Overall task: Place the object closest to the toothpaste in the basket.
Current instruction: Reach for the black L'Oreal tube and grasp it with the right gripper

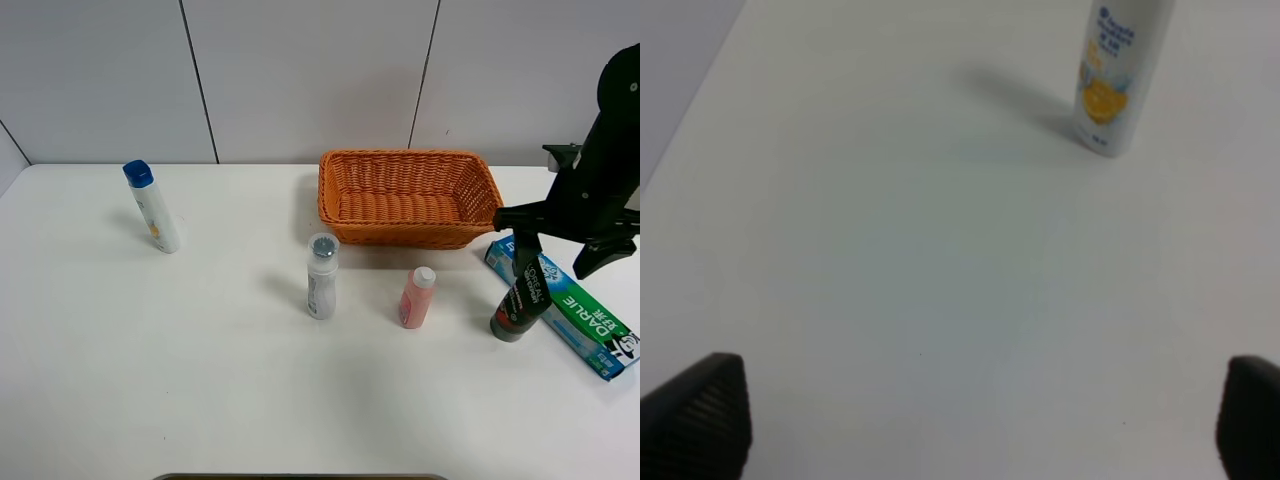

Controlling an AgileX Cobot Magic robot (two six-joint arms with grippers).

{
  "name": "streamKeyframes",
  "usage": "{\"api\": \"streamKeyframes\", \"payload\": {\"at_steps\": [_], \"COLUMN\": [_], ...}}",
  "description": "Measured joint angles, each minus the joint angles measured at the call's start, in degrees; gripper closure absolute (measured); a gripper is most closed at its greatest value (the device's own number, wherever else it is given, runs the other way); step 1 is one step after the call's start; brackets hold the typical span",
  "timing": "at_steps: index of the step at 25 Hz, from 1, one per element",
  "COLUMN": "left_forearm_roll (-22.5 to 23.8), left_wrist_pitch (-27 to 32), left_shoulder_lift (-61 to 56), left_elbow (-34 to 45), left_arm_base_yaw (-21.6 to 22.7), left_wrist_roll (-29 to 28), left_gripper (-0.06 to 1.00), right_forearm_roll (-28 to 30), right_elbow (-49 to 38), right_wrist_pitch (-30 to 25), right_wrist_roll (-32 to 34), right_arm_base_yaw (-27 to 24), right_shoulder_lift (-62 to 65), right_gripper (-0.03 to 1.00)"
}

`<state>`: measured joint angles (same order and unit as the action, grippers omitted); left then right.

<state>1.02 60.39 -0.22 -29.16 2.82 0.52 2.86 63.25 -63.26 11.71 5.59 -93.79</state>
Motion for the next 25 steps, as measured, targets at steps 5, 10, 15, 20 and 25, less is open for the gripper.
{"api": "streamKeyframes", "payload": {"at_steps": [5,10,15,20,25], "left_forearm_roll": [0.0,0.0,0.0,0.0,0.0], "left_wrist_pitch": [0.0,0.0,0.0,0.0,0.0], "left_shoulder_lift": [0.0,0.0,0.0,0.0,0.0], "left_elbow": [0.0,0.0,0.0,0.0,0.0], "left_arm_base_yaw": [0.0,0.0,0.0,0.0,0.0], "left_wrist_roll": [0.0,0.0,0.0,0.0,0.0], "left_gripper": [0.0,0.0,0.0,0.0,0.0], "right_forearm_roll": [0.0,-0.2,-0.2,-0.5,-0.5], "right_elbow": [0.0,-1.8,-7.1,-9.7,-10.3], "right_wrist_pitch": [2.5,5.9,12.1,17.6,20.4], "right_wrist_roll": [0.0,-0.2,-0.2,-0.5,-0.5], "right_arm_base_yaw": [0.0,0.0,0.0,0.0,0.0], "right_shoulder_lift": [-3.3,-5.4,-5.7,-5.7,-5.7], "right_gripper": [0.26,0.26,0.26,0.28,0.35]}}
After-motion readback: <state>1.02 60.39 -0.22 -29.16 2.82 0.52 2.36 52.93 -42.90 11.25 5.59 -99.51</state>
